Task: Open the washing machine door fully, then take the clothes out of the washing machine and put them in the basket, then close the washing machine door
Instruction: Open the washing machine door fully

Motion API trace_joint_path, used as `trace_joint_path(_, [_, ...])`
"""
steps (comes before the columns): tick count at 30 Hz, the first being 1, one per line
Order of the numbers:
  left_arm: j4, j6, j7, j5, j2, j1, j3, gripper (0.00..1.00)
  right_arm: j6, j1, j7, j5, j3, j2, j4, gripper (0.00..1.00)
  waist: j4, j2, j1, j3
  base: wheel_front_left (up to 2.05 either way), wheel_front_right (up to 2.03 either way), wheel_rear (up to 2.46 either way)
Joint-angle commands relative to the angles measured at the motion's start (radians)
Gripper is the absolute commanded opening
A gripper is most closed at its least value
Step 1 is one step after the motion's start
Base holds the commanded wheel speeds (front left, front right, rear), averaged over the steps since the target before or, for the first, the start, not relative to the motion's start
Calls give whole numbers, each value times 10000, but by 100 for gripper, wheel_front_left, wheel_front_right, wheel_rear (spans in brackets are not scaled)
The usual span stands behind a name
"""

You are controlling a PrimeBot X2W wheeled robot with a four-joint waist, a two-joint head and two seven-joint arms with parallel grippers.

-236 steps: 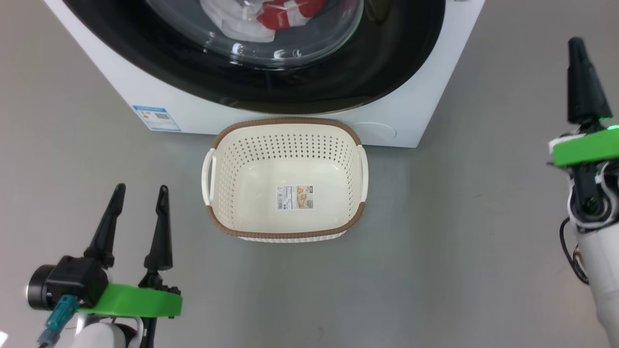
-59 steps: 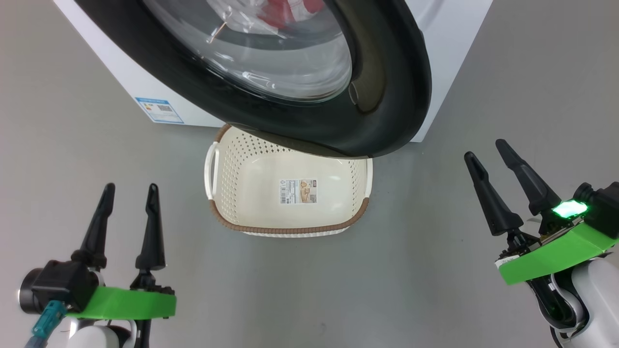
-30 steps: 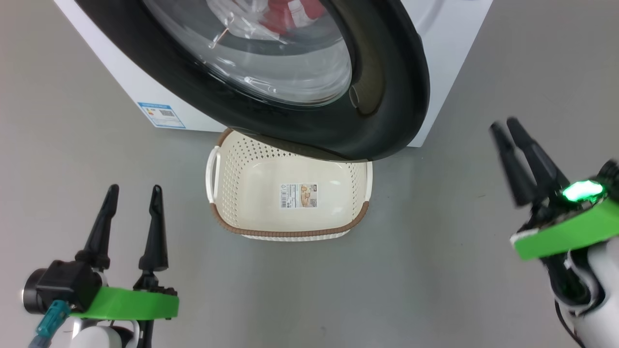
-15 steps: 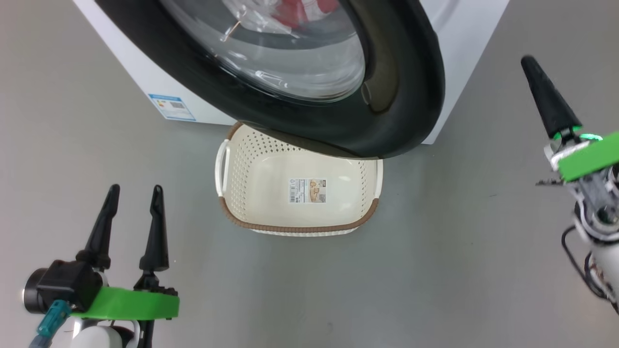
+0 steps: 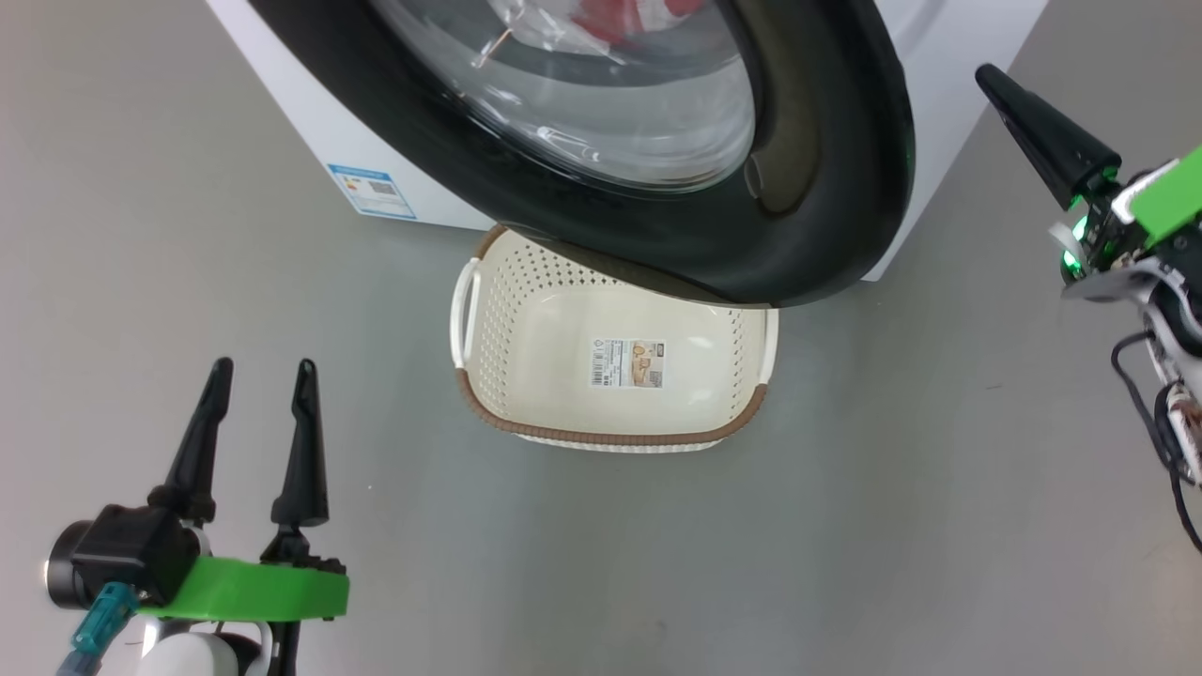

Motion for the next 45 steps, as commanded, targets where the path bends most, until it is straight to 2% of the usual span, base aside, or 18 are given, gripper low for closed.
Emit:
trace_joint_path(1, [-241,-29,-122,42,168,-37,335,100,16,-295,357,199,20,26,1,0,87,0,0,11,0,0,0])
trace_joint_path(11, [-230,-29,-122,18,101,-20,355,100,16,-1066,1756,407,248,365,1144,0,375,0,0,-1,0,0,0])
trace_joint_path(20, [-188,-29,-122,20,56,79,405,100,16,-1004,2678,645,161,550,1372,0,582,0,0,-183,0,0,0])
trace_joint_path(32, [-82,-29,-122,72,63,402,496,100,16,195,3556,677,104,745,705,0,838,0,0,-813,0,0,0])
trace_joint_path(45, [94,-29,-122,55,100,862,520,100,16,1755,3870,710,-40,1121,-341,0,1569,0,0,-1456,0,0,0])
